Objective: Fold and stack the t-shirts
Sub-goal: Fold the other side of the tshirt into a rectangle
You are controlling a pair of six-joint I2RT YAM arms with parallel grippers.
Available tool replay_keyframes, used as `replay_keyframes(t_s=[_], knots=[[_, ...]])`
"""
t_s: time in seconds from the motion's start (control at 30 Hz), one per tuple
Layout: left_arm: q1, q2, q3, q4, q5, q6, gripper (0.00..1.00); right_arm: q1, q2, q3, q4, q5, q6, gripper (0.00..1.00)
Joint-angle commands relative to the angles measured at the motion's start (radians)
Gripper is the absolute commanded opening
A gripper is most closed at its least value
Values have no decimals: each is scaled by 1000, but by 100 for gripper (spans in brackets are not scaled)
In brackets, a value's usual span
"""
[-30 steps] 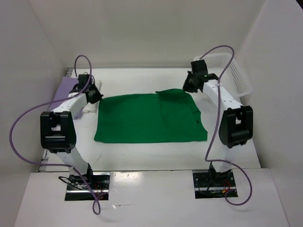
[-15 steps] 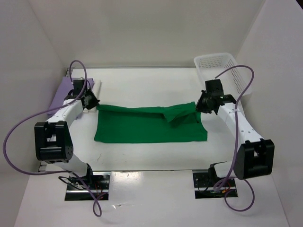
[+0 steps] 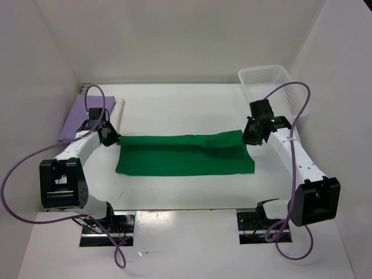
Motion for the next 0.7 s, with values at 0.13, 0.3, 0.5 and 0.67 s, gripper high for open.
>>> replay_keyframes(t_s=[0.13, 0.3, 0.5, 0.67], knots=[[56, -72, -17, -33, -23, -21, 43, 34, -8, 51, -135, 54, -20, 21], [77, -152, -14, -20, 24, -87, 45, 43, -30, 29, -145, 40, -11, 36], [4, -116, 1, 65, 112, -96, 43, 78, 59, 70, -17, -23, 21, 8], [-131, -25, -32, 148, 124, -130, 43, 79, 220, 16, 210, -98, 89, 0]])
